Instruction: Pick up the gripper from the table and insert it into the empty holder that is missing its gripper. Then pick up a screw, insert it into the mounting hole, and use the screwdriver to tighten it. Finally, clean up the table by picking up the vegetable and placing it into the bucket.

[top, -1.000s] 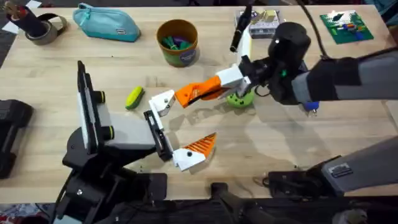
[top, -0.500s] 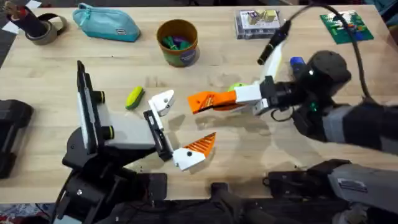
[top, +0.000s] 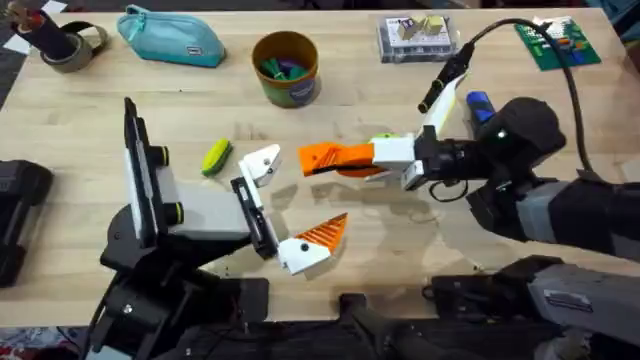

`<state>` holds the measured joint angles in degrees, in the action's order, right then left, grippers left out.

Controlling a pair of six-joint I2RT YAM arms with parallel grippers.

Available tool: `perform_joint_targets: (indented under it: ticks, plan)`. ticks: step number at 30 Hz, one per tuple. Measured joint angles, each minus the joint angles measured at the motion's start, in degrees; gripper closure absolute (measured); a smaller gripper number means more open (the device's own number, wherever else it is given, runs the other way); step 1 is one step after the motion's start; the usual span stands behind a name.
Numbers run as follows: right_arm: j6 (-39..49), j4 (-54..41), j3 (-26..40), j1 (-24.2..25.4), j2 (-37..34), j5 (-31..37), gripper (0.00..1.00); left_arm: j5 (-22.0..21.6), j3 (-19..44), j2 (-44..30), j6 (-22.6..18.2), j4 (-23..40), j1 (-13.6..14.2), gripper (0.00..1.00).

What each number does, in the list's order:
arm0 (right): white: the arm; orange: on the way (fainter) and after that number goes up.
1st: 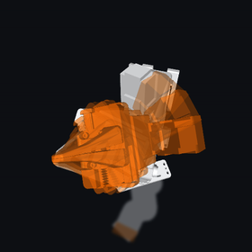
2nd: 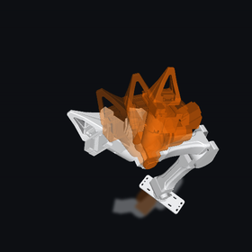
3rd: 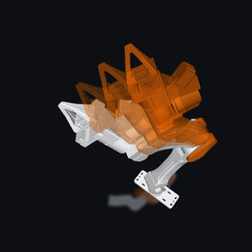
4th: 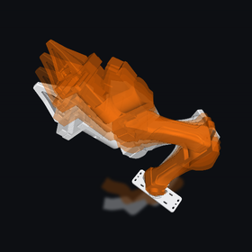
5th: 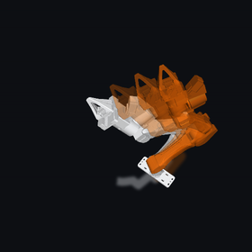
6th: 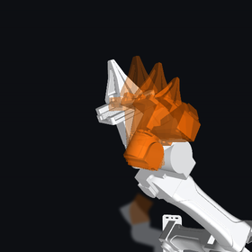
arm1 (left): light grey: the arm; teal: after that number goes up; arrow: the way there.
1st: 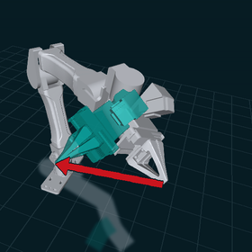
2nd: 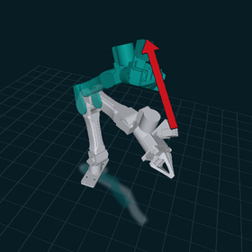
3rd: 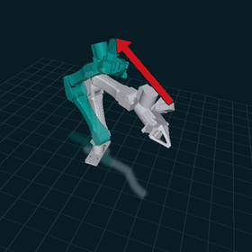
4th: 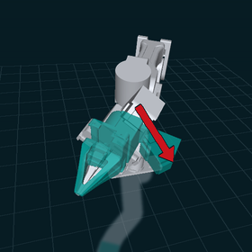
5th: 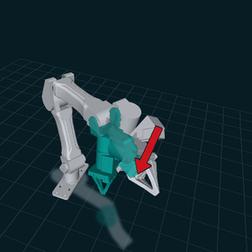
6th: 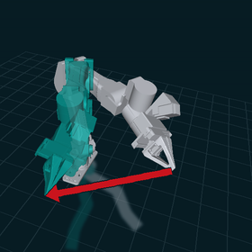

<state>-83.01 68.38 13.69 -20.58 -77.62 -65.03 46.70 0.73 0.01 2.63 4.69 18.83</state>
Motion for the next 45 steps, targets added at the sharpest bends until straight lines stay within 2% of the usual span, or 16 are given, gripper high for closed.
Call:
perform_joint_targets:
  ticks: [11,23,30,45]
  plan:
    - [-2.07,0.62,0.86,-2.55,-0.49,-0.18,0.984,0.0,0.0,0.0,-0.01,0.0,0.0,0.008]
    - [-2.69,6.32,2.15,-5.71,-8.09,-0.21,0.984,0.0,0.0,-0.01,0.0,0.0,0.0,0.008]
    - [-2.7,7.61,4.55,-6.54,-8.26,-0.4,0.984,-0.03,0.0,0.0,0.0,0.0,0.0,0.008]
    - [-3.99,4.85,4.59,-6.54,-8.26,-0.37,0.984,-0.15,0.0,-0.01,0.0,0.0,0.0,0.008]
